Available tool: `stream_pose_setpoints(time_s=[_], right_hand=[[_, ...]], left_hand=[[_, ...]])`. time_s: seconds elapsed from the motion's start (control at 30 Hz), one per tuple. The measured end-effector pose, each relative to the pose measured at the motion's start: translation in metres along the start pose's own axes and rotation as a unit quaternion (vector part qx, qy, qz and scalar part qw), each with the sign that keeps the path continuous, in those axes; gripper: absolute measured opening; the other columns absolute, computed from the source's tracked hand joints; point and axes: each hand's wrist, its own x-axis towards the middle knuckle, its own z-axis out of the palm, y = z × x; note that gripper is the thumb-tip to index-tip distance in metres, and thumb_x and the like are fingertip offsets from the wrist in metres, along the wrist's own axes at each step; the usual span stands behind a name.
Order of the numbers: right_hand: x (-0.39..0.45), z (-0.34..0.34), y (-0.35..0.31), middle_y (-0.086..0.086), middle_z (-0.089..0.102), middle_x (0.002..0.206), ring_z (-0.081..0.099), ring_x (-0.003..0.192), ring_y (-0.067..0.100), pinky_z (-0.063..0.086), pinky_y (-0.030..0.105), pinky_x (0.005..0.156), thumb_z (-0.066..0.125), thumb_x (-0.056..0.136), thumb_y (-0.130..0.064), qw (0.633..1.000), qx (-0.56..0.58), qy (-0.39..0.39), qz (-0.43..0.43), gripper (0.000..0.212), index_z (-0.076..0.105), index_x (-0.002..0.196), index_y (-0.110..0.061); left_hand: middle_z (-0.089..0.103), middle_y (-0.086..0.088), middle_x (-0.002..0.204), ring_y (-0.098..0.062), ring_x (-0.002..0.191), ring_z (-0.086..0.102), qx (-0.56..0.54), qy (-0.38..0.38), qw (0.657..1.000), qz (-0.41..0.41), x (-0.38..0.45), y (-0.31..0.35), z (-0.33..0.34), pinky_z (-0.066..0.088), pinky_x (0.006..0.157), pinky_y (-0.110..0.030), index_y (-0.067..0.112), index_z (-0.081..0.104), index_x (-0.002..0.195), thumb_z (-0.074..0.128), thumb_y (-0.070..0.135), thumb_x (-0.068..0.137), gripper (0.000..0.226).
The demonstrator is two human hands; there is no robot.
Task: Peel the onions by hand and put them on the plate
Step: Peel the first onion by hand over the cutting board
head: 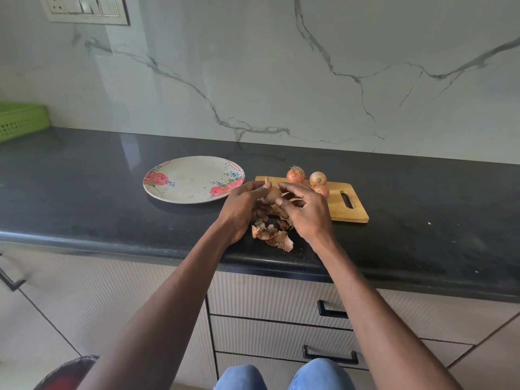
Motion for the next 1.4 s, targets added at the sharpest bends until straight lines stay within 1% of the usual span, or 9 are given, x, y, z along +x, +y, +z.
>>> stream_pose_setpoints(time_s=[0.1,0.2,0.3,0.5,0.67,0.9,1.13,1.3,1.4], right_hand=[[0.0007,0.0012,0.0011,-0.001,0.069,0.111,0.057,0.098,-0.005,0.042,0.001,0.083,0.078,0.082,-0.007,1.0,-0.006,0.011,-0.015,0.029,0.074,0.111,-0.008],[0.001,0.0017,0.0015,0.0,0.072,0.103,0.068,0.095,0.009,0.056,0.024,0.086,0.079,0.08,-0.004,1.0,0.019,0.014,-0.01,0.025,0.075,0.104,-0.009],[0.0012,0.0018,0.002,0.0,0.072,0.099,0.07,0.091,0.014,0.058,0.031,0.085,0.08,0.079,-0.004,0.999,0.022,0.022,-0.009,0.022,0.076,0.1,-0.01],[0.0017,-0.0004,0.0015,-0.003,0.071,0.091,0.065,0.089,0.008,0.05,0.016,0.084,0.077,0.083,-0.008,0.999,0.007,0.033,-0.005,0.008,0.075,0.09,-0.01],[0.0014,0.0019,0.0031,-0.01,0.063,0.091,0.058,0.089,-0.004,0.041,0.003,0.074,0.068,0.092,-0.012,1.0,-0.006,-0.002,0.03,0.005,0.066,0.09,-0.016],[0.0012,0.002,0.003,-0.004,0.07,0.095,0.065,0.092,0.005,0.052,0.016,0.082,0.071,0.089,-0.011,0.999,0.025,0.009,0.027,0.009,0.072,0.098,-0.013],[-0.0008,0.0022,0.0013,-0.005,0.063,0.097,0.055,0.087,0.001,0.038,0.001,0.074,0.063,0.096,-0.011,0.999,-0.026,-0.013,0.018,0.003,0.064,0.094,-0.013],[-0.003,0.0042,-0.0003,-0.002,0.058,0.098,0.051,0.091,0.005,0.036,0.0,0.072,0.057,0.098,-0.007,0.999,-0.038,-0.028,-0.005,0.009,0.055,0.093,-0.015],[-0.0032,0.0042,0.0006,-0.001,0.058,0.096,0.05,0.084,-0.001,0.036,0.001,0.07,0.056,0.099,-0.007,0.999,-0.036,-0.025,-0.01,0.009,0.055,0.092,-0.013]], left_hand=[[0.07,-0.015,0.093,-0.027,0.077,0.065,0.005,-0.004,1.0,0.005,0.0007,-0.0023,-0.0004,0.052,0.054,-0.025,0.0,0.065,0.116,0.061,0.022,0.1,0.028],[0.072,-0.014,0.093,-0.024,0.077,0.069,0.006,-0.009,1.0,0.002,-0.0004,-0.0016,0.0007,0.054,0.057,-0.027,-0.001,0.065,0.116,0.061,0.022,0.1,0.028],[0.071,-0.017,0.095,-0.029,0.081,0.067,0.003,-0.009,1.0,0.008,-0.0002,-0.0021,0.0001,0.052,0.063,-0.032,-0.002,0.065,0.115,0.062,0.022,0.099,0.029],[0.072,-0.014,0.092,-0.025,0.075,0.067,0.024,-0.004,1.0,0.019,0.0006,-0.0056,-0.0005,0.053,0.057,-0.028,0.001,0.065,0.11,0.065,0.021,0.097,0.024],[0.072,-0.019,0.099,-0.03,0.084,0.067,0.022,-0.02,0.999,0.015,0.0047,-0.0076,-0.0035,0.053,0.064,-0.034,0.002,0.069,0.11,0.066,0.023,0.097,0.025],[0.073,-0.018,0.099,-0.025,0.085,0.071,0.028,-0.026,0.999,0.007,0.005,-0.0076,-0.0061,0.054,0.062,-0.027,0.003,0.071,0.108,0.066,0.023,0.097,0.024],[0.072,-0.022,0.1,-0.04,0.09,0.065,0.036,-0.022,0.999,0.014,0.0043,-0.0085,-0.0054,0.054,0.084,-0.053,0.004,0.072,0.103,0.075,0.03,0.089,0.03],[0.072,-0.011,0.086,-0.021,0.068,0.067,0.043,-0.005,0.999,0.01,0.0027,-0.0058,-0.0016,0.049,0.053,-0.029,0.005,0.069,0.105,0.067,0.027,0.096,0.024],[0.072,-0.006,0.081,-0.014,0.059,0.065,0.04,-0.002,0.999,-0.002,0.0016,-0.0039,0.0006,0.047,0.048,-0.024,0.001,0.066,0.115,0.06,0.024,0.101,0.028]])
